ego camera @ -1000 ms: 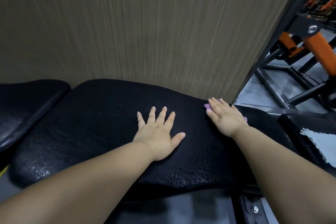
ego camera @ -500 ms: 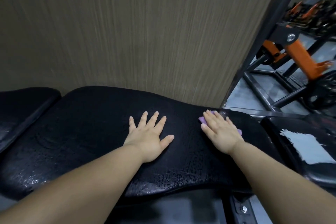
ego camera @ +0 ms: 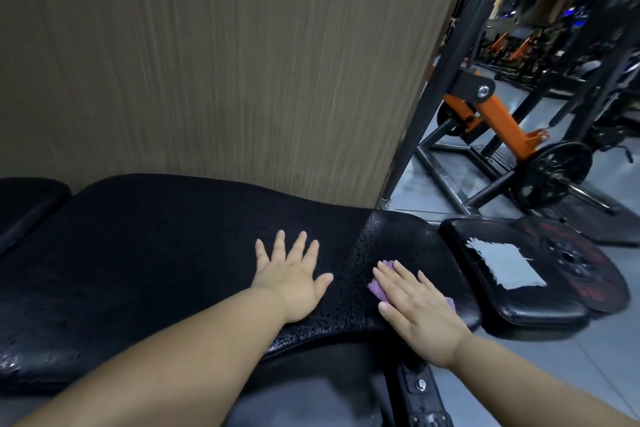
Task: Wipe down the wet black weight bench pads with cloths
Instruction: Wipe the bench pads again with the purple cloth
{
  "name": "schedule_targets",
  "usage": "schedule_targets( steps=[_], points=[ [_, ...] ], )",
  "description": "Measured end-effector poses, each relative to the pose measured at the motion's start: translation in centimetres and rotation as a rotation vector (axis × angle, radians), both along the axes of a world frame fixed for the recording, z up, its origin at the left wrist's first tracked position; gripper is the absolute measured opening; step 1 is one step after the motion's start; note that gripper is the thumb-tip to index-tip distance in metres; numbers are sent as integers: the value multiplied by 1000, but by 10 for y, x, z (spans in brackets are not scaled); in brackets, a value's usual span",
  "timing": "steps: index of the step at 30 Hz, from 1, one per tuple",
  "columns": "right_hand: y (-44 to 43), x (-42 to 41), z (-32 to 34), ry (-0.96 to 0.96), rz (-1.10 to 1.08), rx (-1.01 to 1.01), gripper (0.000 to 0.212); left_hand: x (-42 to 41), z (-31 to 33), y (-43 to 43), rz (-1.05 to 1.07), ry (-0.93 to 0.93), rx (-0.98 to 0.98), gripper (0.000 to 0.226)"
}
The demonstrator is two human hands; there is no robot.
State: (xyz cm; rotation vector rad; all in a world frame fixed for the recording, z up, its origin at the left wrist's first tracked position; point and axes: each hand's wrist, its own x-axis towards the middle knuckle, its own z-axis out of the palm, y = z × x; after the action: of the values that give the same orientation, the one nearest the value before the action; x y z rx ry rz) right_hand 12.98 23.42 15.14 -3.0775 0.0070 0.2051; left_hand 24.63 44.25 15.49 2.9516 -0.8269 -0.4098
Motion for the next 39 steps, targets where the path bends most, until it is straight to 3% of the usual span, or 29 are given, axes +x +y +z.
schedule_targets(
  steps=[7,9,11,13,30,39],
  points=[
    [-17,20,-2,-42,-31,32,109,-5,-1,-25,-121,-6,-23,73],
    [-23,32,-1,-48,-53,50,95,-6,-1,-32,-141,-10,-28,74],
    [-30,44,0,-32,-92,44,68,-3,-2,-37,-153,-8,-32,74],
    [-37,58,1,-26,-127,38,57,1,-2,-42,-179,-2,-38,74],
    [-107,161,-6,-42,-290,62,59,25,-8,-65,-256,-37,-76,73],
    [-100,101,-4,-25,-306,83,60,26,-7,-65,-249,-31,-59,71]
  ],
)
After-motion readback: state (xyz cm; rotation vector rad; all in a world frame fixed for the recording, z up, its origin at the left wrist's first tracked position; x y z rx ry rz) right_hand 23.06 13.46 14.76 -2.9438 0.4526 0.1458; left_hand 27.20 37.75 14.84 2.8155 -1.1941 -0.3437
